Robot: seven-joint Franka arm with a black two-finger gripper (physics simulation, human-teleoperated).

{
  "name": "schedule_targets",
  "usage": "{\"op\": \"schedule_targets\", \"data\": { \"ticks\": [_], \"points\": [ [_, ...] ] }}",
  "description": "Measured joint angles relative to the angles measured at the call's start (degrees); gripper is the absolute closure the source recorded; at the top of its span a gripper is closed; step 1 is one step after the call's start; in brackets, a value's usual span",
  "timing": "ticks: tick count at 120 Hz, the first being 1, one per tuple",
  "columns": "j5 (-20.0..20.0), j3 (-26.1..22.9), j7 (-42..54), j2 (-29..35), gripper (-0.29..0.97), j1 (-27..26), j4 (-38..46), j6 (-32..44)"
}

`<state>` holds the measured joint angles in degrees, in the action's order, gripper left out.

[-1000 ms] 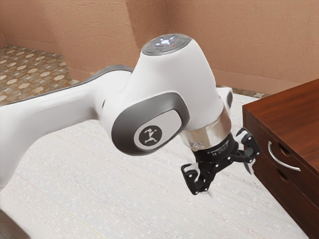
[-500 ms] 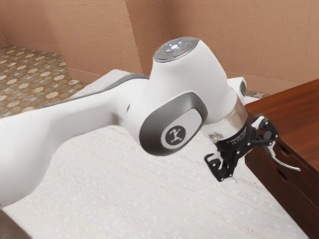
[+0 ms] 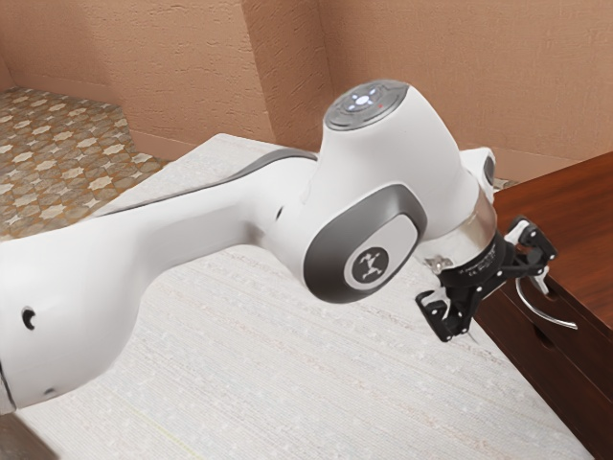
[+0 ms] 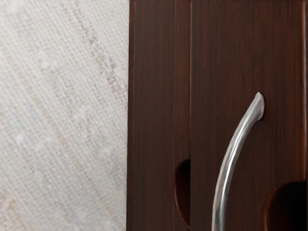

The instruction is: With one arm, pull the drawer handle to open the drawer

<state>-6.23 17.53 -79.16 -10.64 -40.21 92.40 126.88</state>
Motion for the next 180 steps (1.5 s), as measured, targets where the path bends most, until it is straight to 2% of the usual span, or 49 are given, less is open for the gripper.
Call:
{"op": "schedule_targets", "data": {
  "ticks": [78,122,180],
  "points": [
    [-0.89,-0.82,2.09,-1.58,0.02,0.82,-0.02,0.88],
    [-2.9,-0.81,2.65,-1.7,0.25,0.67,0.56,1.35],
    [-2.22,-0.82,4.85,-0.64,0.55,0.89,1.59,1.37]
  ]
}}
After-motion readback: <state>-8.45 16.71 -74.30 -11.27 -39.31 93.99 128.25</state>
